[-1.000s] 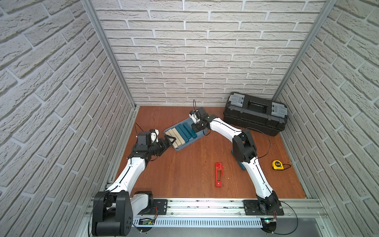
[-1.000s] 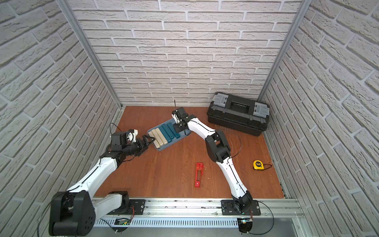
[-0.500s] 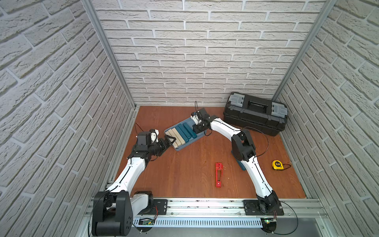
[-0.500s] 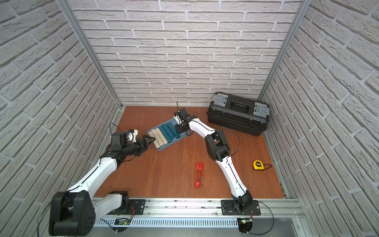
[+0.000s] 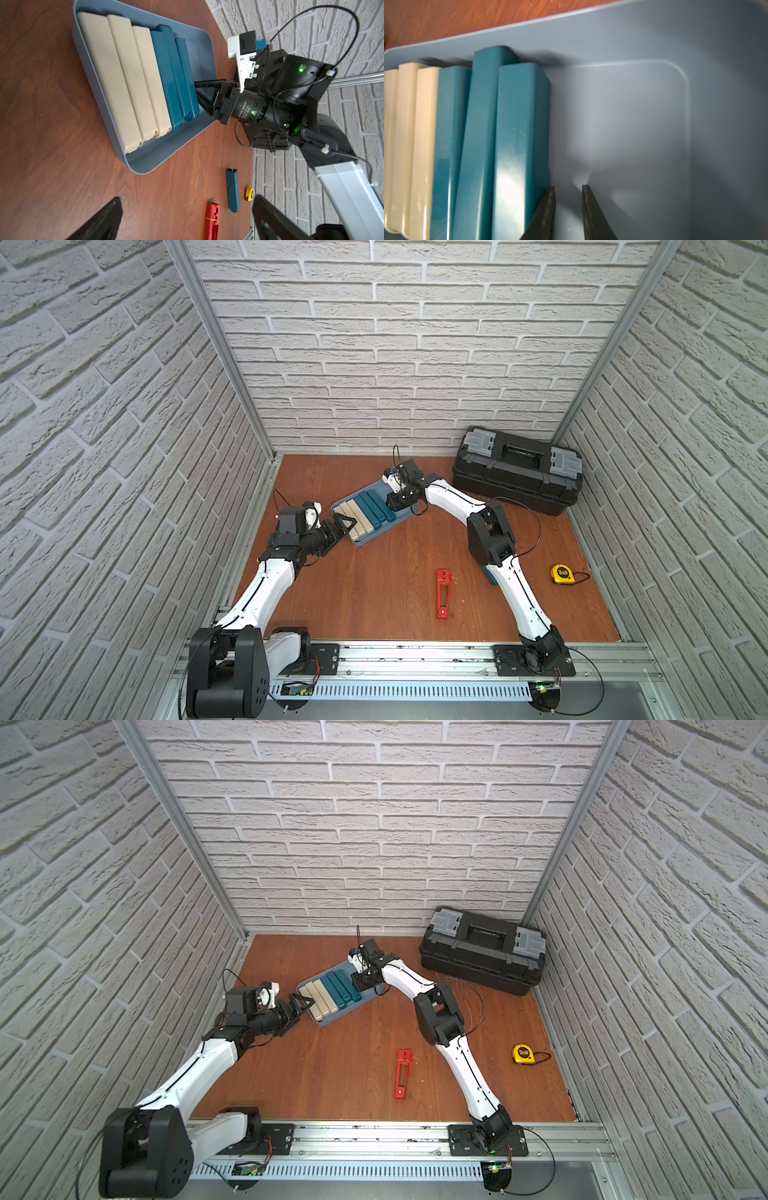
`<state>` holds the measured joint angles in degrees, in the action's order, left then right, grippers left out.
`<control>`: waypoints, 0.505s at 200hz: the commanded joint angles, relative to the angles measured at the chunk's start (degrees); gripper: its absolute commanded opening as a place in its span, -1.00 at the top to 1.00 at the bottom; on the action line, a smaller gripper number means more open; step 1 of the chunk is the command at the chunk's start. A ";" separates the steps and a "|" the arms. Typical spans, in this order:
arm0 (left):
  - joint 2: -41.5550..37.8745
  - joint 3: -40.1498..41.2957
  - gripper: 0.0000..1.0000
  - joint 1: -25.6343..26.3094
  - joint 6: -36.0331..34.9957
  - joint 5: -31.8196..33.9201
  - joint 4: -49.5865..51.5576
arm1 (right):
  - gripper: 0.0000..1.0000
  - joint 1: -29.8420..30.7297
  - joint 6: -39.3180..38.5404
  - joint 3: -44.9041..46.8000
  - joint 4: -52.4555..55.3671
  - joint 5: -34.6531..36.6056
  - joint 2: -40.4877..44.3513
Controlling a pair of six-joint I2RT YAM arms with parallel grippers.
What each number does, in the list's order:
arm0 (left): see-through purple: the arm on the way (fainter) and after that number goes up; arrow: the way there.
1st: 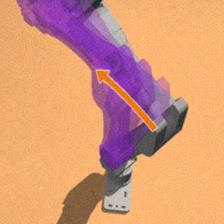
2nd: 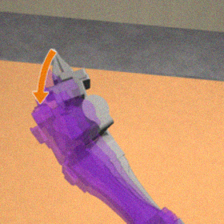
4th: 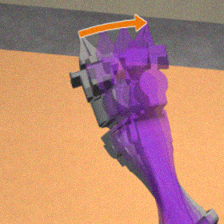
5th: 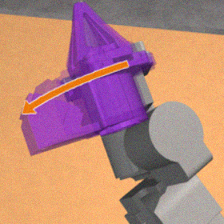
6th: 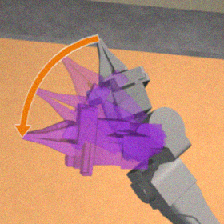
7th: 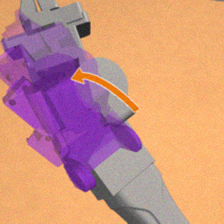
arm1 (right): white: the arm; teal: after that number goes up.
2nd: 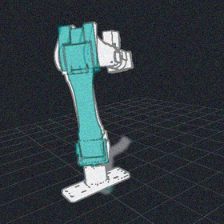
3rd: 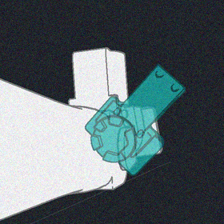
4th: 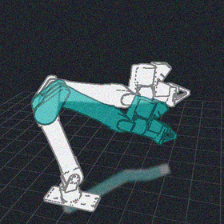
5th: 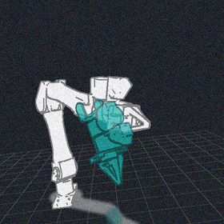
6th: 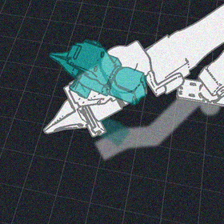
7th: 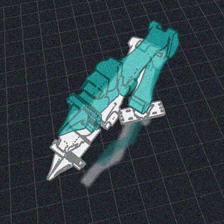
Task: Put the pruning pliers into the storage box
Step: Place the pruning pliers in the storage box.
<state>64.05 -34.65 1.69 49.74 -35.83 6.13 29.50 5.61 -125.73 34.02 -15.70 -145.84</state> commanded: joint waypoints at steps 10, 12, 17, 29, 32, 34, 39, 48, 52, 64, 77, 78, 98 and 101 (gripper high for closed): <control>-1.14 -0.26 -0.96 0.42 -0.16 0.33 -0.95 | 0.49 0.56 -1.36 -0.94 0.39 2.30 1.26; -1.13 -0.24 -0.96 0.42 -0.14 0.26 -0.99 | 0.49 0.56 -1.47 -0.92 0.43 2.36 1.46; -1.05 -0.23 -0.96 0.50 -0.13 0.17 -1.15 | 0.49 0.50 -1.68 -0.71 0.43 3.19 2.01; -0.78 -0.15 -0.96 0.77 -0.01 -0.02 -1.42 | 0.49 0.31 -2.09 -0.21 0.19 4.47 3.57; -0.71 -0.15 -0.96 0.91 -0.03 -0.07 -1.42 | 0.49 0.38 -2.13 -0.08 0.25 4.80 3.91; -0.62 -0.15 -0.96 1.00 -0.04 -0.10 -1.44 | 0.49 0.36 -2.15 0.02 0.25 4.94 4.19; -0.55 -0.15 -0.96 1.26 -0.12 -0.11 -1.39 | 0.49 0.30 -2.41 0.40 0.26 5.24 4.94; -0.22 -0.31 -0.96 1.76 -0.30 -0.15 -1.47 | 0.49 0.30 -2.80 1.02 0.21 5.64 6.39; 0.00 -0.40 -0.96 2.01 -0.36 -0.20 -1.47 | 0.49 0.27 -2.93 1.30 0.38 5.85 7.07; 0.33 -0.65 -0.96 2.80 -0.60 -0.41 -1.47 | 0.48 0.25 -3.10 2.19 1.26 6.65 9.34; 1.11 -1.08 -0.96 3.68 -1.10 -0.79 -1.49 | 0.47 0.23 -3.21 4.26 1.73 7.40 12.21; 1.18 -1.10 -0.96 3.76 -1.12 -0.80 -1.48 | 0.47 0.22 -3.13 4.44 1.74 7.38 12.49; 1.92 -1.75 -0.96 5.62 -1.72 -1.25 -1.38 | 0.38 0.24 -3.09 10.12 1.24 8.21 18.23; 1.87 -1.76 -0.96 5.99 -1.81 -1.26 -1.41 | 0.36 0.21 -3.00 11.18 1.14 8.45 19.07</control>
<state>65.14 -34.65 5.69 49.52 -36.12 6.04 29.63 3.46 -119.37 35.64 -9.37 -136.70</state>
